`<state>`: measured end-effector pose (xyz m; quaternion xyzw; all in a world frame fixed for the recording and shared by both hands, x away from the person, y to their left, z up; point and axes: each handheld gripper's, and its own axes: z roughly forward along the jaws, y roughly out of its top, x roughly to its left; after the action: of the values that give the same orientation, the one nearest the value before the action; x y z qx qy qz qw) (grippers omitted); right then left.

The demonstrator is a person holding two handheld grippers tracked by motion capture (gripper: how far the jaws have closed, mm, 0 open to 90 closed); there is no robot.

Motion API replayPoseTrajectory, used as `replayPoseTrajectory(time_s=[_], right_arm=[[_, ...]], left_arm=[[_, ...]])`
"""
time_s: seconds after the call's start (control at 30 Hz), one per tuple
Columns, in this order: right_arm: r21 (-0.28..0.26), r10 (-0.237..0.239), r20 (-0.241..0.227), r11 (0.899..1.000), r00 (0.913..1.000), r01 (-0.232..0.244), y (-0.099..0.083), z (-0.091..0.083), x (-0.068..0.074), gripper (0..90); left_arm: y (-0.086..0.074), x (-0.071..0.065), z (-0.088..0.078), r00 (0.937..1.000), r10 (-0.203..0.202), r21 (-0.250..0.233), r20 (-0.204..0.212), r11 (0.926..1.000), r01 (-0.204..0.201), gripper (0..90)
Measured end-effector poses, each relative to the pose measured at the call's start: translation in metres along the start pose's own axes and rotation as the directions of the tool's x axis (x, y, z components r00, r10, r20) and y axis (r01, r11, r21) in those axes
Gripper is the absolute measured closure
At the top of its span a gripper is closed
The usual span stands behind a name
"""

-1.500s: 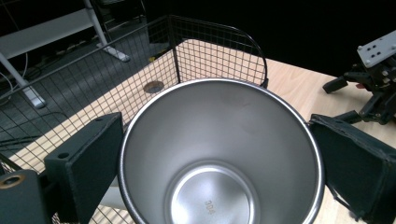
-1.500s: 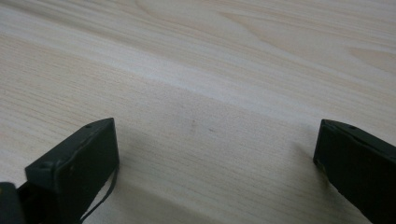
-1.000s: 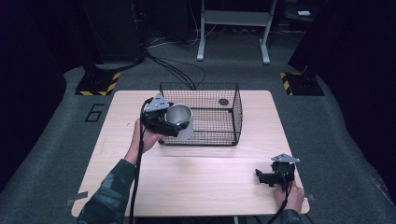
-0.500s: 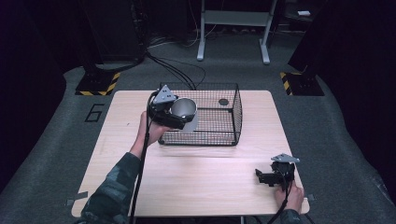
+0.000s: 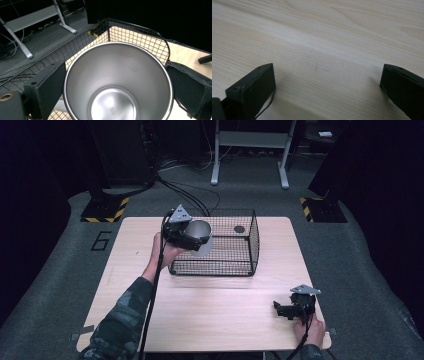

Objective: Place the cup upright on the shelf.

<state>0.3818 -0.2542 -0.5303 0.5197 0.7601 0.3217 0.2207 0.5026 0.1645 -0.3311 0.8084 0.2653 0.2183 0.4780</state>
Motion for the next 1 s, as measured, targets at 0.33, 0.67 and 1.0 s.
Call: replayPoseTrajectory(time_s=[0.33,0.67,1.0], right_arm=[[0.0,0.0,-0.001,1.0,1.0,0.0,0.0,0.0,0.0,0.0],[0.0,-0.005,-0.002,1.0,1.0,0.005,0.0,0.0,0.0,0.0],[-0.001,-0.004,-0.002,1.0,1.0,0.004,0.0,0.0,0.0,0.0]], left_arm=[[0.003,0.014,0.018,0.9998,-0.02,0.032,-0.009,0.9993,0.021,6.2],[0.001,0.026,0.038,0.9987,-0.042,0.07,-0.03,0.9966,0.044,6.2],[-0.007,0.031,0.058,0.9976,-0.054,0.118,-0.042,0.9913,0.059,6.2]])
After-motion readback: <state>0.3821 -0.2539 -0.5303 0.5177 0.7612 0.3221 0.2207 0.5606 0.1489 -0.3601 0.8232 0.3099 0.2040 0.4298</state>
